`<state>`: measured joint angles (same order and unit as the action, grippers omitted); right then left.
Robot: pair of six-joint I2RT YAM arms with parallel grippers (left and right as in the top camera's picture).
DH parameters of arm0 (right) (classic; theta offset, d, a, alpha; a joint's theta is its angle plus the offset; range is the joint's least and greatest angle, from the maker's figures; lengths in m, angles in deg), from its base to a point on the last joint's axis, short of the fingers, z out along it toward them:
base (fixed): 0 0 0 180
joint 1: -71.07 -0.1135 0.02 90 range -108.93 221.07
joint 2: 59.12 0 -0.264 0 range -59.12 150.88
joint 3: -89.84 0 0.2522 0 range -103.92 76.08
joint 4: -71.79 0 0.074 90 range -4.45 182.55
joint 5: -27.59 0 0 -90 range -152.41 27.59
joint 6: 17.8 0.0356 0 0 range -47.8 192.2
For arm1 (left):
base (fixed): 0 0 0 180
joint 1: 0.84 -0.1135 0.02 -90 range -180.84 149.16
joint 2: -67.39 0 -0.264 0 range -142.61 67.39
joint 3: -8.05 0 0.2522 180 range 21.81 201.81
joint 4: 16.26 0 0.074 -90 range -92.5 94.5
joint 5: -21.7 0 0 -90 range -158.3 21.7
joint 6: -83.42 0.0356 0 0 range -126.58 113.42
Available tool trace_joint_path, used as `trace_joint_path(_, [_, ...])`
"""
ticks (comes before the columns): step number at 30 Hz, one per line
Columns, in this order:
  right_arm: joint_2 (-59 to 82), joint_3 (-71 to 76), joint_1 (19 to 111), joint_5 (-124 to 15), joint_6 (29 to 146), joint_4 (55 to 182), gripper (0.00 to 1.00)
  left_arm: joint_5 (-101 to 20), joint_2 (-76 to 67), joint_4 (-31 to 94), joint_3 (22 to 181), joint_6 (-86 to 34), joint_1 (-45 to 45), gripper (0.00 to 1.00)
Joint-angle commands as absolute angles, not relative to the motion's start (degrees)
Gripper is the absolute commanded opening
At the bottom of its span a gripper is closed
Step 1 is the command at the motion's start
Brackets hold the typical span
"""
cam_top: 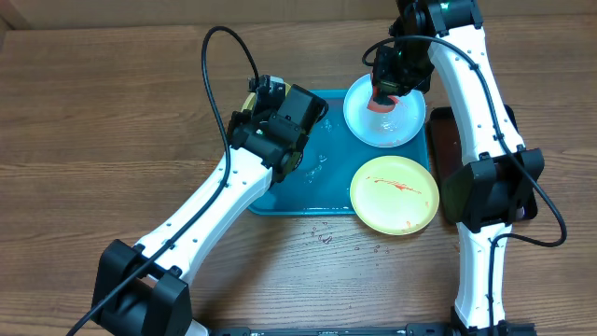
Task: Clean dirty plates on tray and stack at the side
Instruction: 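Tilt the yellow plate up off the tray with the left gripper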
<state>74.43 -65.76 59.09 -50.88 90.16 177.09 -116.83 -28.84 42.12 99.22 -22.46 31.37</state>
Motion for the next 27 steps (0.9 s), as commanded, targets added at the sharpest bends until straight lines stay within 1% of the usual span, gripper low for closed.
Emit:
trace_joint_path(1, [72.4,-67.0,59.3,-51.5,89.7,177.0,0.04,-126.6,-28.3,41.6,99.8,-22.4,32.6,0.04])
trace_joint_path(8, [72.4,-67.0,59.3,-51.5,89.7,177.1,0.04,-134.6,-28.3,41.0,99.8,-22.4,35.8,0.04])
trace_joint_path(17, [72.4,-67.0,59.3,-51.5,89.7,177.3,0.04,-137.0,-28.3,41.0,99.8,-22.4,36.9,0.04])
trace_joint_path(24, [72.4,-67.0,59.3,-51.5,89.7,177.4,0.04,-144.0,-28.3,40.8,99.8,-22.4,37.9,0.04])
trace_joint_path(27, [72.4,-67.0,59.3,-51.5,89.7,177.5,0.04,-144.1,-28.3,40.7,99.8,-22.4,38.8,0.04])
